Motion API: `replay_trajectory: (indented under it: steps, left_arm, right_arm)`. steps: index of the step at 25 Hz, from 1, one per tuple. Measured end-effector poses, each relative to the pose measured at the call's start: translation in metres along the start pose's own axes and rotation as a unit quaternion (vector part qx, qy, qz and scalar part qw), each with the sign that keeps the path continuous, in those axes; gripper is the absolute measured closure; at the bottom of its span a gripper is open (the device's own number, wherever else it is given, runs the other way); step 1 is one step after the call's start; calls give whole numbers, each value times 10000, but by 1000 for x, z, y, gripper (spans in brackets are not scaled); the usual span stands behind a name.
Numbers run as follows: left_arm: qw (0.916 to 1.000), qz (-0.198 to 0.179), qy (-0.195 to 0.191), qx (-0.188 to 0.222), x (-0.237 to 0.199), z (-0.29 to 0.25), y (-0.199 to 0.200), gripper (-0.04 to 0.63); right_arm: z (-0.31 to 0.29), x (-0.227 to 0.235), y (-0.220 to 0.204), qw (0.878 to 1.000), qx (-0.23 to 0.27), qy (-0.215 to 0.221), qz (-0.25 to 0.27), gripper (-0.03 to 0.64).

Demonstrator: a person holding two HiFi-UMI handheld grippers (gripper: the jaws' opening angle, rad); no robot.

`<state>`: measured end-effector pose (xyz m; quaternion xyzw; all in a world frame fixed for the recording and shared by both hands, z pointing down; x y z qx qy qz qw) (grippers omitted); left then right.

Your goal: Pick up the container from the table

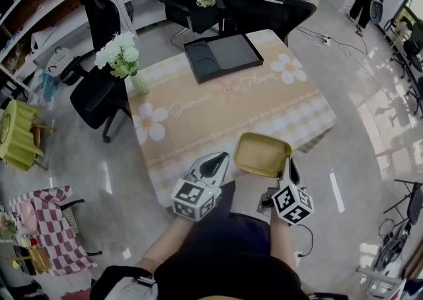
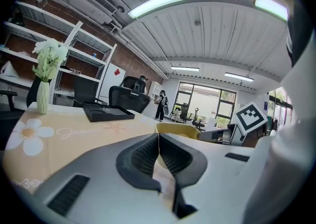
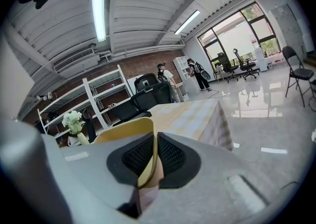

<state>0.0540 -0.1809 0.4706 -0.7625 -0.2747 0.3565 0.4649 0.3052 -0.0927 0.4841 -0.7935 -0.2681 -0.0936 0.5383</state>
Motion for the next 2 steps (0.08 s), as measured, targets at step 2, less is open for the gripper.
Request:
replay_trajectory:
  steps: [2]
  left_arm:
    - [10000,2,15,-18,-1,2,-2,584]
  right_arm:
    - [0,0,-2,10000,-9,3,-7,594]
Point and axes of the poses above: the fingertips, and each gripper's own axes: z backward along the fingers, x to its right, y out of its top, the point moved 10 cm from there along z, backward along the fingers, and after that the axes turned 6 degrees about -x, right-handed, at the moved point
